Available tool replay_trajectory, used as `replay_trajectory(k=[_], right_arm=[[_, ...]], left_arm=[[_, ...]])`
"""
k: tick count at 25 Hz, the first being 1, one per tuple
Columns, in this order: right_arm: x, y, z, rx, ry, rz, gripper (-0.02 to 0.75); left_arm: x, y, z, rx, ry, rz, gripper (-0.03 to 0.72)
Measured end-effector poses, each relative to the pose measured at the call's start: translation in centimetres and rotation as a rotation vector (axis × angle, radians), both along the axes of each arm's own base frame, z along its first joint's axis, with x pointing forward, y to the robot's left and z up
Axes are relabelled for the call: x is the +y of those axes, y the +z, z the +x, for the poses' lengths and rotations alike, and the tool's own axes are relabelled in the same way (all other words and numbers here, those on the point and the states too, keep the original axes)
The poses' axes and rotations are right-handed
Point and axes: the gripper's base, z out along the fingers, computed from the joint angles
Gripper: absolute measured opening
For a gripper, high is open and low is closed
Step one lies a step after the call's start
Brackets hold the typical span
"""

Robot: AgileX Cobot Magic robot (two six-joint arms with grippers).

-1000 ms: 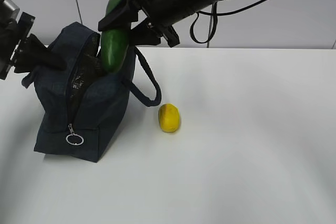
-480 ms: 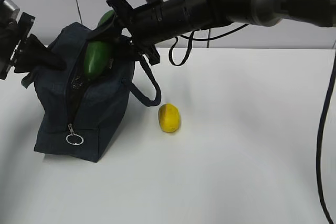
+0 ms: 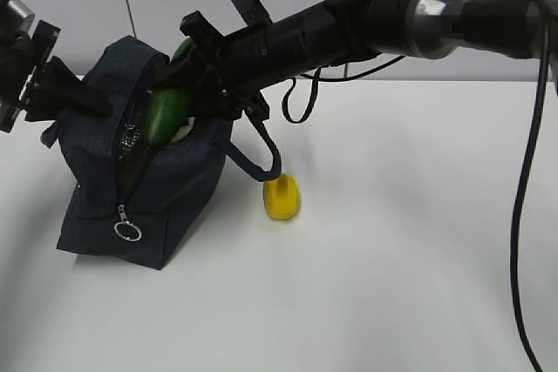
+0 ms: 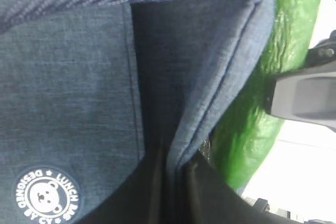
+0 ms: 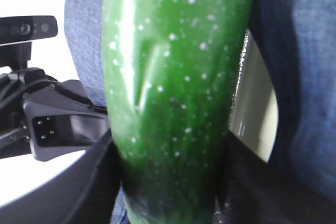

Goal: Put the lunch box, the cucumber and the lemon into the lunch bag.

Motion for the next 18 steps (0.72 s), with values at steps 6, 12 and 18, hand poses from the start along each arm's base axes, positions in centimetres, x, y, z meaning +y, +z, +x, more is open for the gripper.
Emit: replay_trajectory(k=[6, 12, 18], right_arm=[[0.0, 0.0, 0.0, -0.007, 0.004, -0.007, 0.541], [0.0, 0.0, -0.2, -0.008, 0.032, -0.005, 0.551], [0.3, 0.5, -1.0, -0.093, 0.164, 0.056, 0.551]], left_arm=[[0.0, 0.0, 0.0, 0.001, -0.001, -0.001, 0.029], [0.0, 0.0, 0.0, 0.001, -0.001, -0.001, 0.029], [0.0, 0.0, 0.0, 0.001, -0.001, -0.001, 0.029]])
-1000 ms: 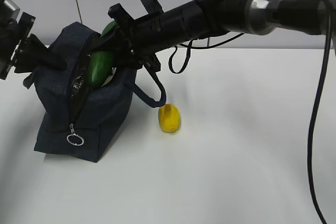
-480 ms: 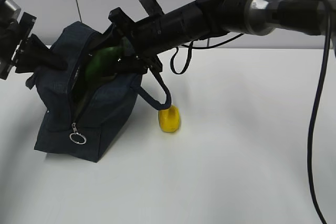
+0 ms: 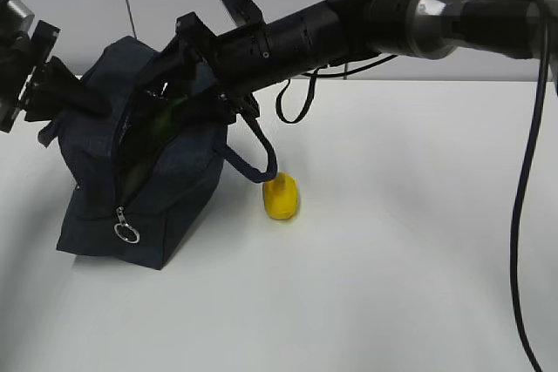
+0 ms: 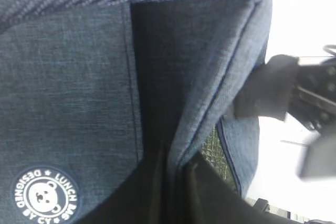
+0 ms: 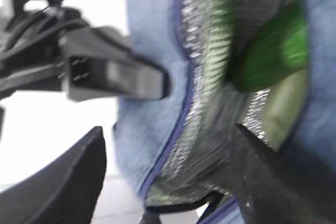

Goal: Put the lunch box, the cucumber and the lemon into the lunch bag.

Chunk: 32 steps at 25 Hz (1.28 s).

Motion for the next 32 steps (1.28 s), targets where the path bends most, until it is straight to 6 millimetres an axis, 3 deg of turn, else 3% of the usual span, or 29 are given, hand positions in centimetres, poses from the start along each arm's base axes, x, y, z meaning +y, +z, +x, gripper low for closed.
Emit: replay_trajectory(k=[4, 10, 20, 25, 32], right_arm=[[0.0, 0.7, -0.6, -0.023, 0.057, 0.015, 0.550], [-1.0, 4.1, -1.9, -0.148, 0.109, -0.092, 0.550], [-4.8, 8.2, -4.2, -0.207, 0.107, -0.528, 0.549], [-6.4, 7.9, -3.8, -0.187, 0.014, -0.721, 0.549], [-7.1, 7.0, -3.8, -0.147, -0.031, -0.800, 0.549]], left_arm=[[0.0, 0.0, 0.0, 0.000, 0.000, 0.000, 0.029], [0.0, 0.0, 0.0, 0.000, -0.001, 0.002, 0.029], [0.0, 0.0, 0.0, 0.000, -0.001, 0.002, 0.029], [0.0, 0.0, 0.0, 0.000, -0.002, 0.003, 0.029], [0.5, -0.1, -0.1, 0.003, 0.002, 0.017, 0.029]])
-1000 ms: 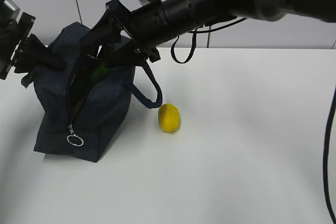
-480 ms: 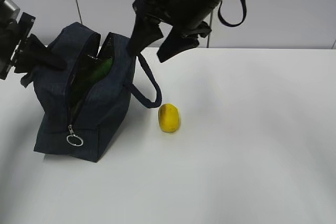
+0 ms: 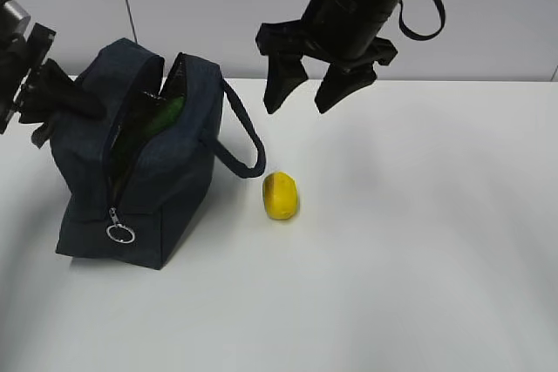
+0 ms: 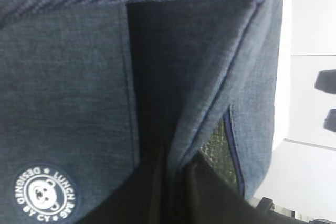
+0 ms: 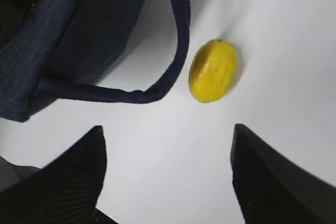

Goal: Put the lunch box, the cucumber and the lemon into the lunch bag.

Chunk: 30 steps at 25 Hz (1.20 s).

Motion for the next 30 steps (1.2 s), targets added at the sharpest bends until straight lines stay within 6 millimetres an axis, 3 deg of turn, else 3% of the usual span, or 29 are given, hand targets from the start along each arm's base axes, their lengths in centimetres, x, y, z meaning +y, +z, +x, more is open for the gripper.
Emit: replay_trajectory(k=[8, 11, 17, 30], right_arm=[[-0.3, -2.0, -0.4, 0.075, -0.038, -0.039, 0.548], [-0.2, -2.9, -0.2, 0.095, -0.044, -0.049, 0.549], [0.4, -7.0, 0.8, 0.191, -0.048, -0.069, 0.549], [1.4, -11.3, 3.1, 0.148, -0.173, -0.006, 0.549]], left_arm=[[2.8, -0.3, -0.2, 0.022, 0.055, 0.040, 0.029], [3.0, -0.5, -0.3, 0.026, 0.048, 0.059, 0.029], [3.2, -0.7, -0.4, 0.031, 0.031, 0.090, 0.029], [3.2, -0.7, -0.5, 0.032, 0.028, 0.095, 0.029]])
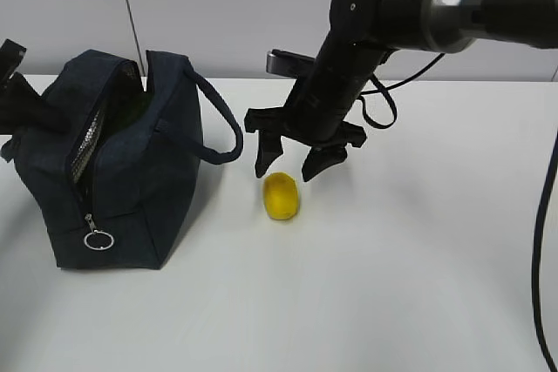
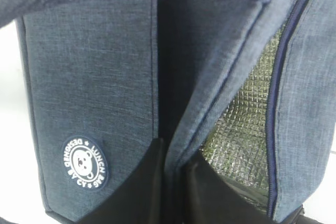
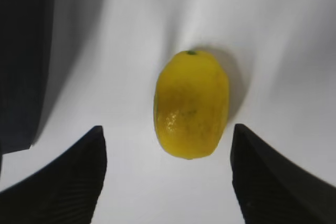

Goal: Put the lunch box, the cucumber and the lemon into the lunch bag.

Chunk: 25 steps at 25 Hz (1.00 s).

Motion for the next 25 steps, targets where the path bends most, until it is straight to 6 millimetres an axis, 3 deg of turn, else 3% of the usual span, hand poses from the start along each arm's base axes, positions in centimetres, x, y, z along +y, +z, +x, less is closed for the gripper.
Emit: replay_trajectory(k=[7, 18, 25], right_arm=[[0.2, -2.5, 0.4, 0.028, -0.012, -0.011, 0.548], [0.4, -2.7, 1.1, -0.024, -0.033, 0.005, 0.549], [0.7, -4.6, 1.1, 0.029, -0.050, 0.023, 0.548]], left_arm=[[0.0, 0.0, 0.0, 0.000, 0.000, 0.001, 0.029], [0.0, 0.0, 0.0, 0.000, -0.001, 0.002, 0.029], [0.0, 0.0, 0.0, 0.000, -0.001, 0.005, 0.029]])
